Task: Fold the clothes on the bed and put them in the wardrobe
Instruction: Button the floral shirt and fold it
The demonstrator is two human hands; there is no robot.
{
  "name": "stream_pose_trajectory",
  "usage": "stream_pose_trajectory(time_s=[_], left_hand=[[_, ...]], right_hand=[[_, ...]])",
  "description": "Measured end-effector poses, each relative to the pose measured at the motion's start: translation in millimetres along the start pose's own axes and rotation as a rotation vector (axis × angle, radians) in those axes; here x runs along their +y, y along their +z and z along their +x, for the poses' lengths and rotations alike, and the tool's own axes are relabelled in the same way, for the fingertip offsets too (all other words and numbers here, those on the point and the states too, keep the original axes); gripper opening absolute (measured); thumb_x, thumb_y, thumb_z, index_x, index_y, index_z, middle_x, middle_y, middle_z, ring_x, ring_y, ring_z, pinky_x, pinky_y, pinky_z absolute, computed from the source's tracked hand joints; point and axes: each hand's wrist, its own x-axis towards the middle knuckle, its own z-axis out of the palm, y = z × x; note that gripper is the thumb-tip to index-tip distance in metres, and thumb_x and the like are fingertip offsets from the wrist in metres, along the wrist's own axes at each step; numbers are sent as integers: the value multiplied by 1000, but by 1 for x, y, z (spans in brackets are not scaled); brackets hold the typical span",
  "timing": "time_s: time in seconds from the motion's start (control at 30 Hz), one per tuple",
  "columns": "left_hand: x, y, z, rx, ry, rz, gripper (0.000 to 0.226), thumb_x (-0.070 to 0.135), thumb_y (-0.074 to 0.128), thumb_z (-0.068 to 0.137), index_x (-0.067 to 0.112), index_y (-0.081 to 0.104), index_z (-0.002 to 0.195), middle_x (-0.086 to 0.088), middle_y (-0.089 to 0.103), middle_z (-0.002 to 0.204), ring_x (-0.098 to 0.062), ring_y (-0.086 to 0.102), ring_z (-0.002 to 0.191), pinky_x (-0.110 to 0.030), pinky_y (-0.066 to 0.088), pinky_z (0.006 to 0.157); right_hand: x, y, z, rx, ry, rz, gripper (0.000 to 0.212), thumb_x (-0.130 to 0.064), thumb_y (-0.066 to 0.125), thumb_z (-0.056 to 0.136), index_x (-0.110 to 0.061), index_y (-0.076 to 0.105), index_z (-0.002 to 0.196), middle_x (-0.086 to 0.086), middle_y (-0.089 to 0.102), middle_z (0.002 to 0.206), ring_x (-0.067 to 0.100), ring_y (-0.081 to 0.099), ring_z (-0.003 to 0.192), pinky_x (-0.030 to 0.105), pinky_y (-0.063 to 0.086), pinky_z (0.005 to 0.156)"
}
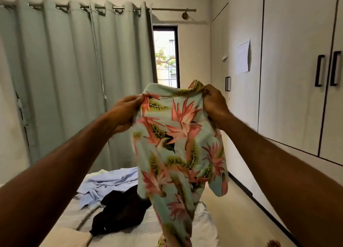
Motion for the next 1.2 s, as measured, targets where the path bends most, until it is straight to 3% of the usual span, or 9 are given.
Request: stream_pose_trajectory(time_s=[0.07,0.23,0.4,0.5,0.67,0.77,1.0,1.13,1.2], left_hand=[[17,-6,7,-8,92,58,43,25,60,96,0,55,130,-15,70,106,-26,72,91,-40,63,78],[63,-39,15,13,216,654,26,19,75,82,5,72,103,-16,72,99,-26,68,85,-38,56,76],[58,-38,7,72,144,640,18,16,56,101,7,71,99,-20,72,93,-15,67,69,-27,56,60],[46,-19,0,89,204,355,28,26,45,107,9,67,110,-9,73,91,-20,71,76,-32,61,65],[62,-24,-10,131,278,583,26,31,64,95,6,71,97,-9,66,84,-21,60,72,-33,53,64],[76,-40,-20,120,282,601,22,21,54,103,9,67,89,2,68,73,-11,63,66,-25,53,58],[81,-41,-12,450,498,711,32,41,59,100,13,66,86,-5,67,76,-12,60,66,-31,50,63],[95,-62,-23,233,260,724,56,55,72,84,0,69,91,-8,58,73,-12,53,54,-22,43,45],[98,-67,-28,143,188,702,44,39,70,88,-4,68,94,-11,57,73,-11,53,50,-20,43,41]], right_hand=[[-12,-9,3,-162,41,146,20,-33,62,98,-14,64,95,15,71,102,36,71,93,52,60,82],[-32,-53,24,-585,21,56,16,-15,72,89,-3,70,100,11,73,91,24,73,87,33,61,73],[-28,-31,33,-261,-116,-419,15,-17,68,93,-8,75,84,9,68,80,26,66,79,30,47,57],[-23,-9,25,82,-66,-374,22,-24,57,99,-10,70,89,8,68,89,31,65,88,33,39,65],[-26,-8,19,367,-13,-313,37,-42,48,104,-9,65,98,18,67,105,32,58,97,31,32,71],[-28,-32,17,272,-184,-366,47,-51,48,102,-12,62,81,12,61,80,29,56,83,30,29,57],[-44,-47,19,139,-404,-676,39,-41,41,107,-7,59,110,6,53,82,27,56,76,36,44,67],[-47,-79,38,-123,-414,-487,41,-51,57,98,-17,63,74,2,62,71,21,61,70,33,45,61],[-48,-85,38,-206,-411,-527,44,-50,66,93,-16,63,65,3,59,62,17,56,60,30,38,56]])
